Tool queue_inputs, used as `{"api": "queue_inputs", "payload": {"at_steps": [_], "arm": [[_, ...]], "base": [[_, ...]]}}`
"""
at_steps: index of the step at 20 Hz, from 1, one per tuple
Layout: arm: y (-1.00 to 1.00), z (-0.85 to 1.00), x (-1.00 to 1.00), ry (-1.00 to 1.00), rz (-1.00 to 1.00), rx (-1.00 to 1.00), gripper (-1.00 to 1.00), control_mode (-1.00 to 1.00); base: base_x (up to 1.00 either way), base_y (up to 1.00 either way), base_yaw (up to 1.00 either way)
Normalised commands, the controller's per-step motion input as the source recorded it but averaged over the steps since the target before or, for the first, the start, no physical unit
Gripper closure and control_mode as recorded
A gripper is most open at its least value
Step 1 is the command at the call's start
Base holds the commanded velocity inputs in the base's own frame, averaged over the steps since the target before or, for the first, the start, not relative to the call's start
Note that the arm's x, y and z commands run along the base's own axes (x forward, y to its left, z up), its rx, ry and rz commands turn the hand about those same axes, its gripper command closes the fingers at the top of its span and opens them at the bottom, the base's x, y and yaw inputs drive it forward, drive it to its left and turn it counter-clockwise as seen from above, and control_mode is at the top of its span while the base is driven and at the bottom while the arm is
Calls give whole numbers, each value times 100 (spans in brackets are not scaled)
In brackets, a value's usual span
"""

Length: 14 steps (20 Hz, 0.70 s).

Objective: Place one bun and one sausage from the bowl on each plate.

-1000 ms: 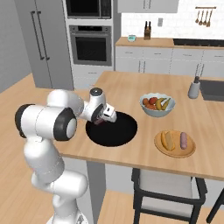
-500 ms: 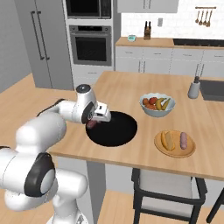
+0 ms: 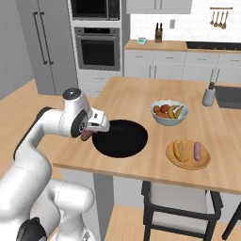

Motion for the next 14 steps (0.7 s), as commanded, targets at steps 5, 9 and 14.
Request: {"api": "queue_inputs", "payload": {"at_steps": [5,9,14], "arm": [[0,59,-63,7,-15,0,100,-100],[0,33,-30,0,1,0,100,-100],[0,19,-23,0,1,0,100,-100]], "base": [[0,0,0],[0,0,0],[0,0,0]]}}
